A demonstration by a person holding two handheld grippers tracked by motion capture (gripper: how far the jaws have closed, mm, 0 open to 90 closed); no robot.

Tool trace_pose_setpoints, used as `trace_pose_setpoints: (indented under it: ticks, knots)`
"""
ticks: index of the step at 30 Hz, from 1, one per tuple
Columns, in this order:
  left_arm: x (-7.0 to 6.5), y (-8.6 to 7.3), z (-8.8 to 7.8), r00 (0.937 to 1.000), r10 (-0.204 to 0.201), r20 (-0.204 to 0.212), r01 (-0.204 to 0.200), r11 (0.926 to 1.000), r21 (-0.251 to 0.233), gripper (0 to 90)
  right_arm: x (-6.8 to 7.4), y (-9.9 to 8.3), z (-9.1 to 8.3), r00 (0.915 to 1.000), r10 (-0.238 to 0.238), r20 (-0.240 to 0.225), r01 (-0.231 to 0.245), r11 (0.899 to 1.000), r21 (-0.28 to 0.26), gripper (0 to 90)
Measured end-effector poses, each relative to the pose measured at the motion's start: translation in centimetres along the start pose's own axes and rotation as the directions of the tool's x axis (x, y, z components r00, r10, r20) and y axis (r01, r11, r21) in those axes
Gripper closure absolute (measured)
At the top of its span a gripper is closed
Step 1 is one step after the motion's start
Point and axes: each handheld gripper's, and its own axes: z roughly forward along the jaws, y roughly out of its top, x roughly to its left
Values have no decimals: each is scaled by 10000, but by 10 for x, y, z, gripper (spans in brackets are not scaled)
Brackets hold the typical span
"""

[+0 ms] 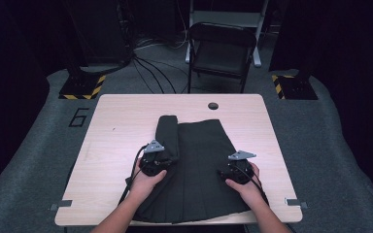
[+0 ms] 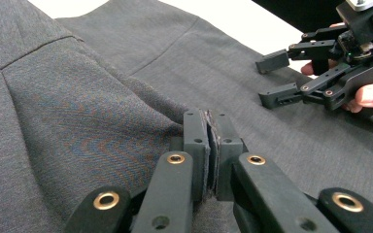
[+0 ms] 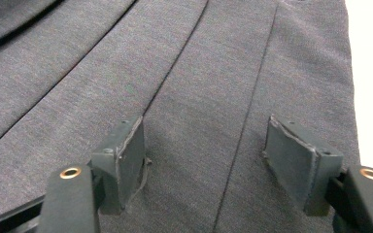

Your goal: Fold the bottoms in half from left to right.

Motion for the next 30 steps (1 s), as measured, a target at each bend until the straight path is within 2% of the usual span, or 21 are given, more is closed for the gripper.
trace_pose_setpoints:
  ticks: [4, 7, 13, 18, 20, 21, 23, 24, 26, 29, 30]
  knots:
    - [-3, -1, 6, 9999, 81, 123, -82, 9999, 94, 872, 0, 0, 0, 10000, -5, -5, 5, 10000, 3, 304]
    - [-5, -5, 16, 9998, 160, 136, -166, 9987, 478, 871, 0, 0, 0, 10000, -7, -8, 7, 10000, 5, 304]
    - [-1, -15, 23, 9999, -62, 129, 53, 9973, 732, 871, 0, 0, 0, 10000, -12, -29, 12, 10000, 8, 304]
    - [0, -17, 24, 9998, -197, 49, 193, 9974, 698, 867, 0, 0, 0, 10000, -6, -31, 6, 10000, 7, 304]
    - [0, -17, 25, 9998, -219, 30, 216, 9970, 737, 829, 0, 0, 0, 10000, -11, -25, 11, 10000, 10, 304]
    - [-1, -16, 22, 9990, -430, 154, 420, 9971, 630, 795, 0, 0, 0, 10000, -15, -25, 15, 10000, 6, 304]
    - [-1, -14, 20, 9985, -513, 201, 501, 9973, 534, 738, 0, 0, 0, 10000, -12, -24, 12, 10000, 10, 303]
    - [-2, -12, 16, 9982, -560, 222, 550, 9976, 422, 738, 0, 0, 0, 10000, -17, -24, 17, 10000, 3, 303]
    - [-2, -8, 8, 9987, -485, 185, 481, 9985, 243, 631, 0, -1, -1, 10000, -29, -63, 29, 9999, 123, 303]
    - [4, -3, -13, 9988, -483, -14, 483, 9988, -22, 561, 0, -1, 0, 10000, -34, -14, 34, 10000, -26, 303]
    - [4, -3, -13, 9988, -483, -14, 483, 9988, -22, 548, 0, -1, 0, 10000, -34, -14, 34, 10000, -26, 303]
